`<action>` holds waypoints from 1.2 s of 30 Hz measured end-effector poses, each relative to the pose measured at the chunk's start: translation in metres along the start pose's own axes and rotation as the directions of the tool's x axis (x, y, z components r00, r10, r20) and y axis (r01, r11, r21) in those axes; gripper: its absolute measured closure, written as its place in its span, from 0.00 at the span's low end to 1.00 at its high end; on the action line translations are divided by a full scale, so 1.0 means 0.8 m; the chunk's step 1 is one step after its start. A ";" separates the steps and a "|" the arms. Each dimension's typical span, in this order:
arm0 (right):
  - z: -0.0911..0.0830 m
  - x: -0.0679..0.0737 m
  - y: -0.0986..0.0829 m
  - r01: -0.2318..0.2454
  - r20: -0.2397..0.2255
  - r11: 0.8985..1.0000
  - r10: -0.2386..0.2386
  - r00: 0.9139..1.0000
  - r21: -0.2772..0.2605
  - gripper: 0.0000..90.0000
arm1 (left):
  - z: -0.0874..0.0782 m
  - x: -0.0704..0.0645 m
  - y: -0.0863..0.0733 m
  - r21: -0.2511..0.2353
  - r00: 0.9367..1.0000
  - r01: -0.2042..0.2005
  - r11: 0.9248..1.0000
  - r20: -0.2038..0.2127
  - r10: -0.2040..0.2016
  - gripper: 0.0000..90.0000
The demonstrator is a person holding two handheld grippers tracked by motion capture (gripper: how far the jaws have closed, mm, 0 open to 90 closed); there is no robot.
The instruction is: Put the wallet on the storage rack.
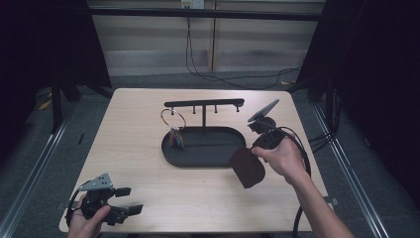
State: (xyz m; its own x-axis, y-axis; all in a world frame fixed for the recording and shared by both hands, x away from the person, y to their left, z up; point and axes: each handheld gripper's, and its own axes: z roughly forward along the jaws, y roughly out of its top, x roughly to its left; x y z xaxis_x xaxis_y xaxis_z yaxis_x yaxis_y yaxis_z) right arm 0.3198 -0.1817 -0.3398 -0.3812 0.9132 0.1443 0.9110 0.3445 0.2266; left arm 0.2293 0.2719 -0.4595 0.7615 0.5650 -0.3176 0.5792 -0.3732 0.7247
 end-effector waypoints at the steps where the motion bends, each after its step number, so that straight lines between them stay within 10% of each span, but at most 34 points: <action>1: -0.001 0.002 0.003 0.006 0.009 1.000 -0.006 1.000 0.010 0.93 | 0.000 0.000 0.000 -0.001 1.000 0.001 1.000 -0.003 -0.001 0.18; 36: 0.015 -0.010 0.084 -0.063 0.085 0.998 0.063 0.994 0.002 0.93 | 0.000 -0.003 0.001 0.002 1.000 -0.006 1.000 0.006 0.006 0.18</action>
State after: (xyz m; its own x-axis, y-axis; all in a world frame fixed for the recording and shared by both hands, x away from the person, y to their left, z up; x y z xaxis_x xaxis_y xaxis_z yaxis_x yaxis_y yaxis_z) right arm 0.3857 -0.1637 -0.3370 -0.3088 0.9481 0.0759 0.9335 0.2868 0.2153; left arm 0.2280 0.2703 -0.4582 0.7670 0.5579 -0.3169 0.5747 -0.3779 0.7258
